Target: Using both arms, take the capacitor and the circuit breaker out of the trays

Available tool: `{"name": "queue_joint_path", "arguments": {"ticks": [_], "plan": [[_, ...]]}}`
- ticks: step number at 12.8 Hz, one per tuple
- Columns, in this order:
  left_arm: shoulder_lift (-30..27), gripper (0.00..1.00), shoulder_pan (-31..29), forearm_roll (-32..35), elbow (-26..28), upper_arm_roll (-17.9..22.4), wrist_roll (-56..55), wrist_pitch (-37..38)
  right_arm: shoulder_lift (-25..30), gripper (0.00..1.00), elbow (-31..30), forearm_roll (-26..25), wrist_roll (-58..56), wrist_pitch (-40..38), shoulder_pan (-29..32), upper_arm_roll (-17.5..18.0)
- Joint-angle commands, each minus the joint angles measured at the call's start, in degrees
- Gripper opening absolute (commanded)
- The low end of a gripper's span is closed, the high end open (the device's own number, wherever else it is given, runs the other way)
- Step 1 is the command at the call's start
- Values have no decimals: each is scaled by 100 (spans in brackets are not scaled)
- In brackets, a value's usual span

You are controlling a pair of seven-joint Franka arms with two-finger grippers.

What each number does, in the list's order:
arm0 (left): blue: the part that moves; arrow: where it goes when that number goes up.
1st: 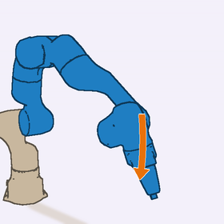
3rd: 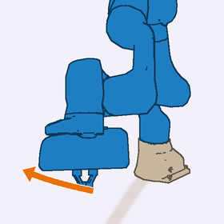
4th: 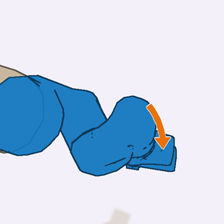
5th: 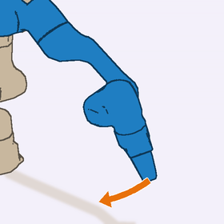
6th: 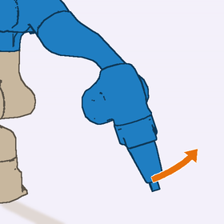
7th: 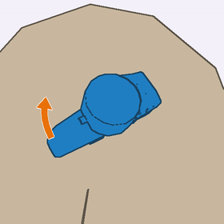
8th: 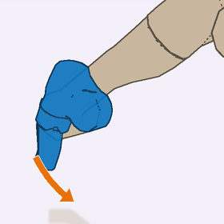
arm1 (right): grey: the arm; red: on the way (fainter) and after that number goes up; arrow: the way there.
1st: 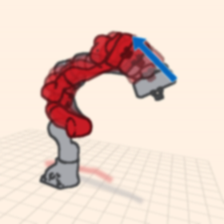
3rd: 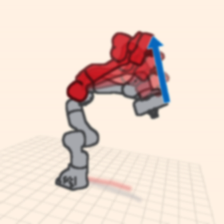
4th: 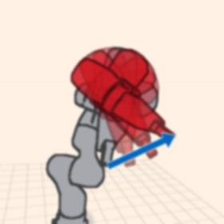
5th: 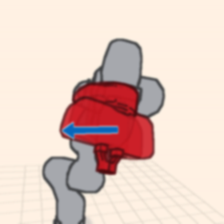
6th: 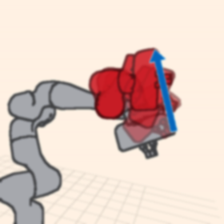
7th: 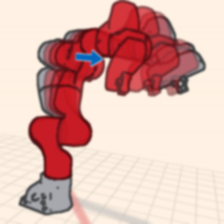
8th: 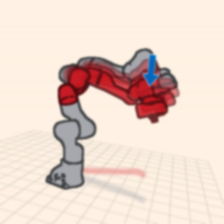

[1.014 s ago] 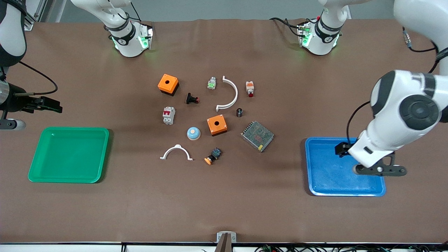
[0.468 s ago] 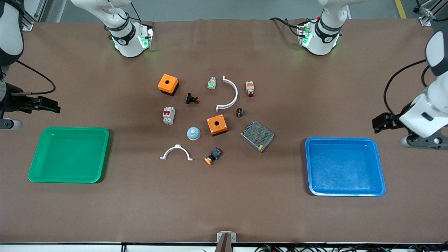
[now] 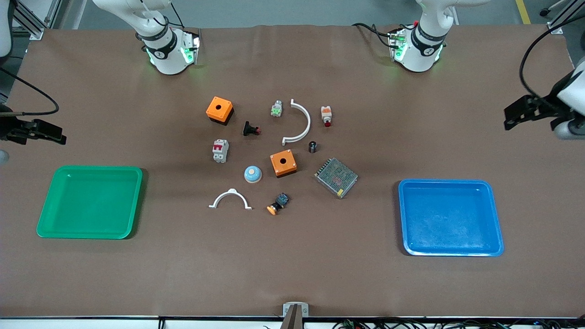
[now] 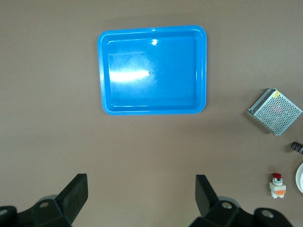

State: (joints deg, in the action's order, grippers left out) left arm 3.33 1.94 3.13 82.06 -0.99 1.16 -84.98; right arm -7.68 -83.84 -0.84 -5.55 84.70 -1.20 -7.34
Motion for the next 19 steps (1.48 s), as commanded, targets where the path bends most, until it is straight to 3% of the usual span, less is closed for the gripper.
{"name": "queue_joint_path", "arguments": {"ticks": [1,4,11,16,19], "plan": [[-368,100,17,-85,425,73,227,-2,-50,100,333,5,-61,-462,251,93],[-307,100,8,-120,372,37,-88,210,186,100,315,180,1,-892,305,84],[-376,100,-9,-339,609,11,-580,60,407,100,218,198,-69,-912,691,110],[-385,100,-27,-339,671,-297,-977,-1,513,100,96,189,-78,-859,709,102],[-333,100,8,-278,619,-297,-995,-54,1310,100,-938,189,-78,-159,691,102]]}}
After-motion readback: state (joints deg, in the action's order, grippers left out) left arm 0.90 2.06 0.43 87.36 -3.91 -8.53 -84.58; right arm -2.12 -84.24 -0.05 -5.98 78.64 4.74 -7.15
